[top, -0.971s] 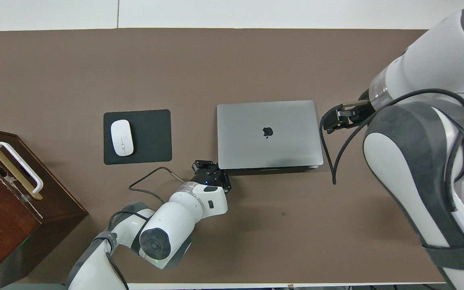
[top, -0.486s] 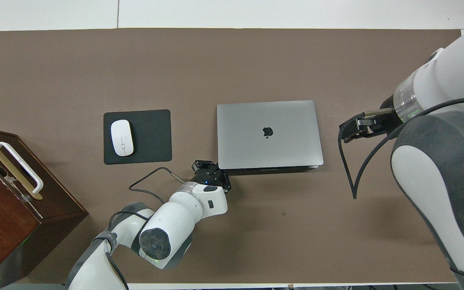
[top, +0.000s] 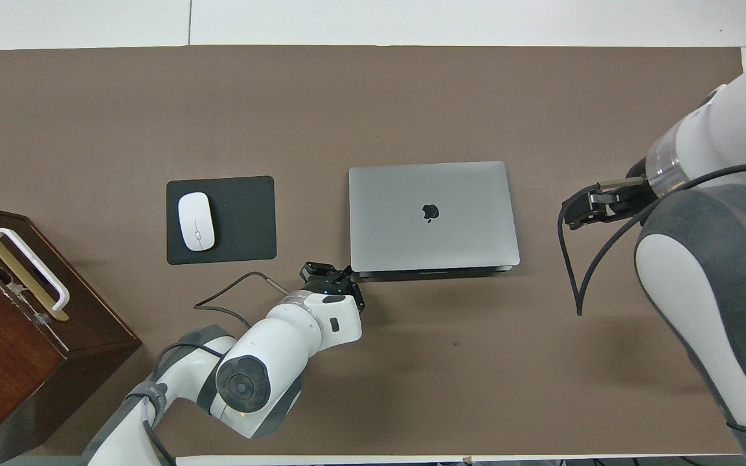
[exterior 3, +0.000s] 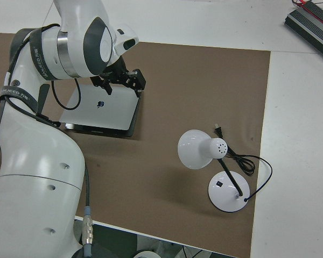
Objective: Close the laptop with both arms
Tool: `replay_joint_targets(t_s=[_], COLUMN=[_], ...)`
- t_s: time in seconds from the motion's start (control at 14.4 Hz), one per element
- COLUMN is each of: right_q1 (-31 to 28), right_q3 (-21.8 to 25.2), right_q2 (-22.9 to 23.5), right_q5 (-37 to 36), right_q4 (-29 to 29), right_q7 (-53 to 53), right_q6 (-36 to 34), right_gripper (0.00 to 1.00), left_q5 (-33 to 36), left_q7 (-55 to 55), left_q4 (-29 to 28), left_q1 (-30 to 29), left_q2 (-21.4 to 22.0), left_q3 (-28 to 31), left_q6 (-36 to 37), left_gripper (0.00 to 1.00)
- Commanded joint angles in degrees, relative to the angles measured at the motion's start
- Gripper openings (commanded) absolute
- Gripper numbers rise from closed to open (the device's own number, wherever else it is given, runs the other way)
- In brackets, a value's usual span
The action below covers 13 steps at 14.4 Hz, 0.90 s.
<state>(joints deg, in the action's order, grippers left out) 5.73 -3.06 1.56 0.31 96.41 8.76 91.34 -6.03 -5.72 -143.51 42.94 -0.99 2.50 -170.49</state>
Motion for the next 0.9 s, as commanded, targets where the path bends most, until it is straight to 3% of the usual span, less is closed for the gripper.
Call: replay_joint_targets(t_s=[0.0,0.28,0.55,0.69,0.76,0.83], right_q1=[-0.5,-2.1,-3.4,-4.8,-5.1,-5.6], right_q3=[0.0,0.2,0.2,0.1,0.1,0.1], right_q2=[-2.0,-1.6,-1.0,-0.7,-0.7,-0.6], right_q5=[-0.3,-0.7,-0.7,-0.9,-0.9,-0.9], right_q4=[2.3,2.3,0.9,0.4,0.4,0.3], right_q7=[-0.9,-1.3,-4.3,-5.5,-5.8,-5.9], right_q6=[1.9,4.8,3.6,3.3,3.1,2.8], right_gripper=[1.0,1.0,1.0,1.0,1.0,1.0], left_q5=[-0.6,-0.5,2.6,3.1,3.1,3.2], left_q7=[-1.9,-4.0,-4.2,-3.7,-3.7,-3.8], left_q4=[-1.1,4.4,15.7,20.0,20.5,20.6], left_q1=[-3.3,-7.2,-15.4,-19.1,-21.8,-23.8], left_q2=[10.9,19.3,19.8,18.8,18.8,19.1], left_q3=[0.0,0.6,0.3,0.3,0.3,0.3], left_q6=[15.0,36.7,54.6,60.3,60.9,61.1], left_gripper=[0.0,0.0,0.0,0.44,0.95,1.0])
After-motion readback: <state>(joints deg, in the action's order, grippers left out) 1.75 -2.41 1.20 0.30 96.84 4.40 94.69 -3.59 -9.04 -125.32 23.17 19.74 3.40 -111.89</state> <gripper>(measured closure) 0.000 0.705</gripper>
